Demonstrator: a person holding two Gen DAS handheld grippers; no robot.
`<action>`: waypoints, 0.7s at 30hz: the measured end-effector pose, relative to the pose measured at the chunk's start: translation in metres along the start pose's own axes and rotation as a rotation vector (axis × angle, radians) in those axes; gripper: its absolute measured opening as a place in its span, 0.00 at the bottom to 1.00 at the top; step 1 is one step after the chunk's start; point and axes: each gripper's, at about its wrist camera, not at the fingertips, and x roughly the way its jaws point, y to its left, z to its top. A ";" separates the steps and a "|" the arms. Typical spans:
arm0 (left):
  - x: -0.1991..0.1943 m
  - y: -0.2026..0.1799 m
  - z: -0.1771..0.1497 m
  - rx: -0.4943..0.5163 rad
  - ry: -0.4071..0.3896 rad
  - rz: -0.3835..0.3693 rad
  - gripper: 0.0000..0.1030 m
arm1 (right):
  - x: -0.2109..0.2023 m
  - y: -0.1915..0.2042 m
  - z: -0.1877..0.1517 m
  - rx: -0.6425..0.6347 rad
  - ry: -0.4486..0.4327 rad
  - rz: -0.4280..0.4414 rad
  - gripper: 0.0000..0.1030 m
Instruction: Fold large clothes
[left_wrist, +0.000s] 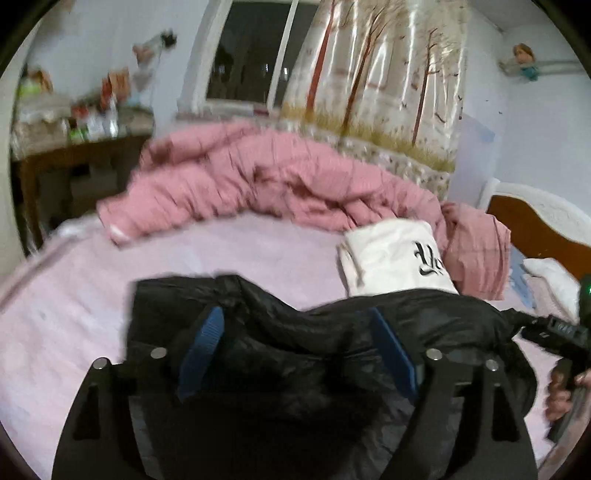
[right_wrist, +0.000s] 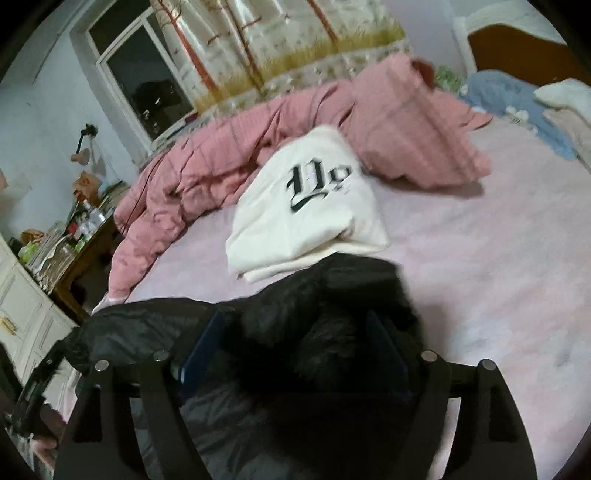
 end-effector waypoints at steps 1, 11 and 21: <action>-0.008 -0.002 0.002 0.014 -0.029 0.011 0.79 | -0.007 -0.002 0.001 0.014 -0.015 -0.006 0.78; 0.031 -0.060 0.003 0.198 0.091 -0.086 0.72 | -0.030 0.106 -0.038 -0.348 -0.069 0.085 0.78; 0.150 -0.054 -0.029 0.119 0.382 -0.108 0.73 | 0.099 0.097 -0.041 -0.283 0.222 -0.051 0.79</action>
